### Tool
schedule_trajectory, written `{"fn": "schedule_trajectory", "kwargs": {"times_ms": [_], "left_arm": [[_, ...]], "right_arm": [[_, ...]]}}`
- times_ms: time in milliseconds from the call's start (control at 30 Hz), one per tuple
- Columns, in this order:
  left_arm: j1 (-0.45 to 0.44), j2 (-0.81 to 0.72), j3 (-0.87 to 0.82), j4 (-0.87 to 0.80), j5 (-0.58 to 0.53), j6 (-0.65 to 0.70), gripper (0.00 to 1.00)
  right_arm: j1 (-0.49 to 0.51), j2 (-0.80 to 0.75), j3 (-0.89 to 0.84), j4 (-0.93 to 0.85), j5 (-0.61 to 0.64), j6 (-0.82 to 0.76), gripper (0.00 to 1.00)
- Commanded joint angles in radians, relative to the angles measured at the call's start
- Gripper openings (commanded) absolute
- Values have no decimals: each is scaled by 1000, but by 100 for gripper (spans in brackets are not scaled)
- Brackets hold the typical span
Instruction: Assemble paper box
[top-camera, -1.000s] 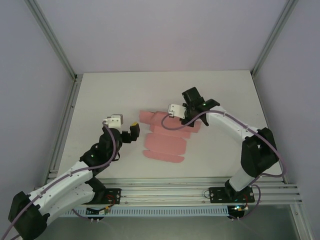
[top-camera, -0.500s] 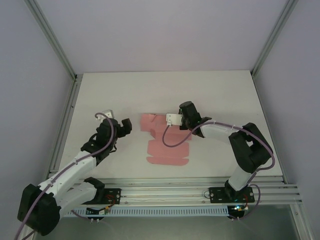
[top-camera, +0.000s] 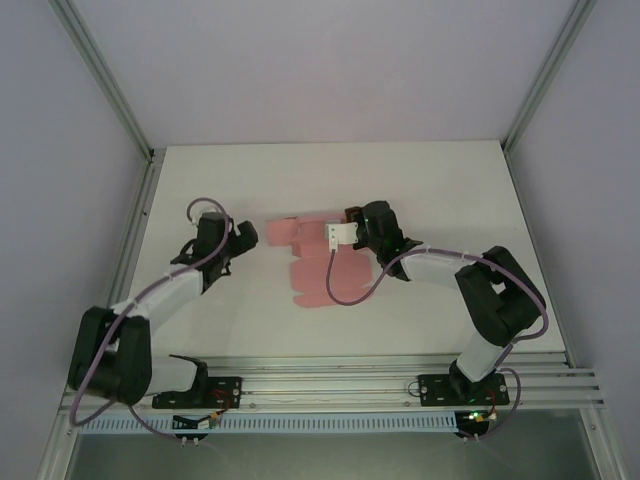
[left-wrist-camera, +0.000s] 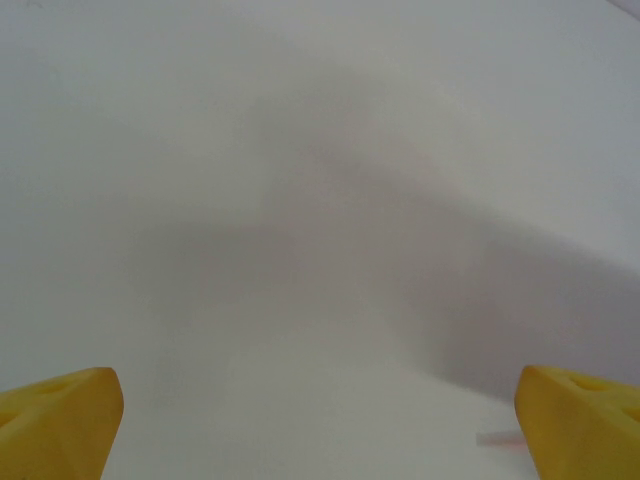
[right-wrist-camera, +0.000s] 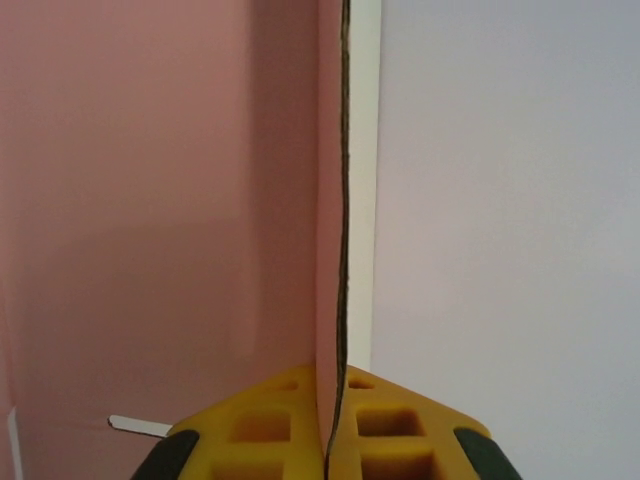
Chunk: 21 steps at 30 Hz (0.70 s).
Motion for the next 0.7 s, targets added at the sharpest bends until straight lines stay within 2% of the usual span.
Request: {"fn": "schedule_trajectory", "kwargs": {"times_ms": [0,67,133,200,433,567,667], "left_arm": [[52,73,79,20,10,1,100],[67,113,100,52,55,12,100],[70,160,130,60,101,50,99],[69,215,158,56,162,88,95],[65,334,155,214,472,147,81],[45,328,137,234,548,175,69],[18,284,86,271,572,191,67]], "right_arm": [[1,35,4,75,-72,-74,0],[0,74,-16,231,-73,-85,0],[-4,112,-1,280,-46,-87,0],[-10,134,6,326,-51,-63,0],[-11,136,-24,330,-81,-57,0],[-10,162,-58,407,-40,-73,0],[-9,162,-89,481,-6,-51,0]]}}
